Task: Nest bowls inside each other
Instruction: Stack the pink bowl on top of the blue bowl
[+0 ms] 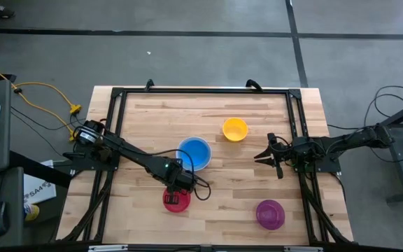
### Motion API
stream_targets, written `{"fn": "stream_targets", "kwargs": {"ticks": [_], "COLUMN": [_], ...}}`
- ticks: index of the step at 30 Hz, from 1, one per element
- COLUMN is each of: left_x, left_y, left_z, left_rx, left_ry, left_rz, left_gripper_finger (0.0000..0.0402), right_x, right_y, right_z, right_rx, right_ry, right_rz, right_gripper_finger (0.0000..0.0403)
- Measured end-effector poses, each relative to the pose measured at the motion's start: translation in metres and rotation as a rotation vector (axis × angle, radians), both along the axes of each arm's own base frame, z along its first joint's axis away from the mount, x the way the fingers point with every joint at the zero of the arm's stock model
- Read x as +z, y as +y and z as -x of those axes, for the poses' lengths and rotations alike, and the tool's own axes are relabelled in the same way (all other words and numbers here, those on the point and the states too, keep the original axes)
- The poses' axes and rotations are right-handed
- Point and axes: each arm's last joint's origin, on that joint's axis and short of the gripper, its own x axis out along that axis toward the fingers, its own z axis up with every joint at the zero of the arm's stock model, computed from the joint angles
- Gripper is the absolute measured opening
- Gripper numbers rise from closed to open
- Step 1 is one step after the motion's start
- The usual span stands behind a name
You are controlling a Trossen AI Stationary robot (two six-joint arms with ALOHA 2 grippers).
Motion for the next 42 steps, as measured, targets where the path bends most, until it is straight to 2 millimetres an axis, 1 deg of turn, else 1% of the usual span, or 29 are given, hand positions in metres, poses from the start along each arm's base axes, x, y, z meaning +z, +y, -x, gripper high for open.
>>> {"fn": "stream_targets", "kwargs": {"ticks": [5, 29, 35, 42], "left_x": [0.0, 0.0, 0.003, 0.011], "left_y": [-0.001, 0.0, 0.0, 0.003], "left_z": [0.0, 0.003, 0.005, 0.011], "left_rx": [-0.003, -0.027, -0.031, -0.03], "left_ry": [0.007, 0.036, 0.045, 0.062], "left_rz": [0.019, 0.022, 0.035, 0.03], "left_gripper_finger": [0.0006, 0.0001, 0.0001, 0.0], "right_x": [0.0, 0.0, 0.0, 0.0], "right_y": [0.0, 0.0, 0.0, 0.0], "right_z": [0.0, 0.0, 0.0, 0.0], "right_rx": [0.0, 0.0, 0.0, 0.0], "right_ry": [0.0, 0.0, 0.001, 0.0], "right_rz": [0.0, 0.0, 0.0, 0.0], "right_gripper_finger": [0.0057, 0.0057, 0.0057, 0.0057]}}
